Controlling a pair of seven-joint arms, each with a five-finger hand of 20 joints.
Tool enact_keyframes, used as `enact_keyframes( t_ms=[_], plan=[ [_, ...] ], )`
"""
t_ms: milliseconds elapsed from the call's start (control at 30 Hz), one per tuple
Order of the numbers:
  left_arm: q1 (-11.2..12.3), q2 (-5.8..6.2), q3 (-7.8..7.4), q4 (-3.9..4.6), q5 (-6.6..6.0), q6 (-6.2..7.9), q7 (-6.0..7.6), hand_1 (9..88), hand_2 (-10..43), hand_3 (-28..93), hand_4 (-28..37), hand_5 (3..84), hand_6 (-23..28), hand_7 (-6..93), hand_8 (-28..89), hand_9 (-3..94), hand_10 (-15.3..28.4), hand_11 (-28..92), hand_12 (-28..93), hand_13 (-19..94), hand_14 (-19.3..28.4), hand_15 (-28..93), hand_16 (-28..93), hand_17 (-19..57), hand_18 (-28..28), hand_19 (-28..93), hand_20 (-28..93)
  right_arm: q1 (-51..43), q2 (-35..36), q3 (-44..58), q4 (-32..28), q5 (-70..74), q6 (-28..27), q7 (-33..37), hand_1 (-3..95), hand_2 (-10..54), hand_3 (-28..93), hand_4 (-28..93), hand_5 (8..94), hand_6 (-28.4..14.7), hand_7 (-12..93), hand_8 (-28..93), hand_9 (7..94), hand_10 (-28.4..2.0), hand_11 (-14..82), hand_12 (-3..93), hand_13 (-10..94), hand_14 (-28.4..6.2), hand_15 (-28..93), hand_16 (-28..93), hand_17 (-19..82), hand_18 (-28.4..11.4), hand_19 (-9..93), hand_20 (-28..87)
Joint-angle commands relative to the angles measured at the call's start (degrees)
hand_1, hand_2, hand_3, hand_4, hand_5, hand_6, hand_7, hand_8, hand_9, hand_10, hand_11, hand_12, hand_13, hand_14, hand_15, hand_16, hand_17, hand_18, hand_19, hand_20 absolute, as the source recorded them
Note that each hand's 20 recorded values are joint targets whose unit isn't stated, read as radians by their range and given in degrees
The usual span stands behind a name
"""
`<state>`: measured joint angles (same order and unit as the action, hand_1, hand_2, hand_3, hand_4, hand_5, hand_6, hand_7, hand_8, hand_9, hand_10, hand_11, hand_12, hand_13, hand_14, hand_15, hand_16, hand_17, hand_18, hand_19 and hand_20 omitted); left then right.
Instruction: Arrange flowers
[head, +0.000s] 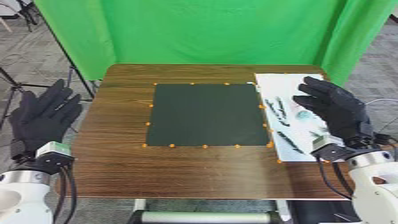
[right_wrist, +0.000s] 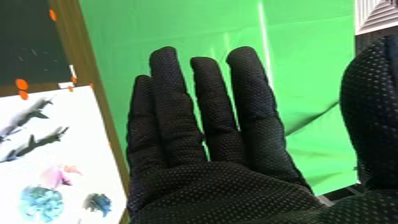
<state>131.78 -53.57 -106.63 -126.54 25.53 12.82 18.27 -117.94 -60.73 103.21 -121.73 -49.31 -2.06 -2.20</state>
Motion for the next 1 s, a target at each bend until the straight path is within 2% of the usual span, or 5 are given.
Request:
enact_keyframes(
  t_ms=[33,233,433,667,1000],
  plan=[
    [1.92,0.03,-0.35,-1.31,-1.05,1.26,0.62,22.1,6.9,70,-28.3,34.0,6.4,10.2,-8,26.2,13.6,16,7,16,14.4,27,-7,-4.7,13.0,24,8,-0.9,0.22,-0.52,-0.64,-0.76,1.28,1.02,19.7,-5.3,80,-25,50.1,-1.1,22,-14,50.6,-11.3,8.4,12.7,45,-14.1,23,17,17,-17.7,33,24],
    [3.54,-0.11,-0.93,-1.85,-3.96,0.63,2.26,22.1,7.0,70,-28.3,34.4,6.6,10.5,-8,26.5,13.8,16,8,17,14.7,28,-7,-4.7,13.0,25,8,-1.24,-0.05,-1.35,-0.8,-0.36,0.16,2.12,19.7,-5.1,80,-25,50.4,-1.1,23,-15,51.0,-11.5,8.9,12.8,46,-14.1,25,17,17,-17.8,33,24],
    [4.98,-0.34,-1.53,-2.35,-4.64,1.06,3.14,22.2,7.2,70,-28.3,34.8,6.8,10.7,-8,27.3,14.0,17,8,18,14.9,29,-7,-4.6,13.0,25,8,-1.02,-0.56,-0.96,-1.0,-2.68,-1.12,3.72,19.7,-5.1,80,-25,50.4,-1.3,23,-15,50.9,-11.8,9.1,12.9,46,-14.3,26,17,16,-18.1,34,24],
    [5.99,-0.49,-1.96,-3.0,-6.12,0.72,4.02,22.3,7.3,70,-28.3,35.0,6.9,11.0,-8,27.6,14.2,18,8,18,15.0,31,-8,-4.6,13.1,25,8,-1.59,2.54,-1.45,-3.02,-35.08,1.31,8.55,22.0,-9.2,78,-27,46.7,-3.0,23,-15,48.7,-15.1,10.8,14.8,46,-14.9,29,17,19,-22.4,42,25],
    [6.88,-0.93,-2.51,-3.07,-6.56,0.48,4.68,21.4,7.9,70,-28.3,35.3,6.9,12.1,-8,28.2,14.4,19,8,19,15.6,32,-8,-4.7,13.3,26,8,-6.19,3.07,-0.51,-5.7,-65.97,1.06,13.8,35.5,-9.5,51,-28,42.6,-4.0,45,-17,47.7,-16.4,37.8,28.0,45,-13.8,50,19,25,-22.2,55,28]
  ],
)
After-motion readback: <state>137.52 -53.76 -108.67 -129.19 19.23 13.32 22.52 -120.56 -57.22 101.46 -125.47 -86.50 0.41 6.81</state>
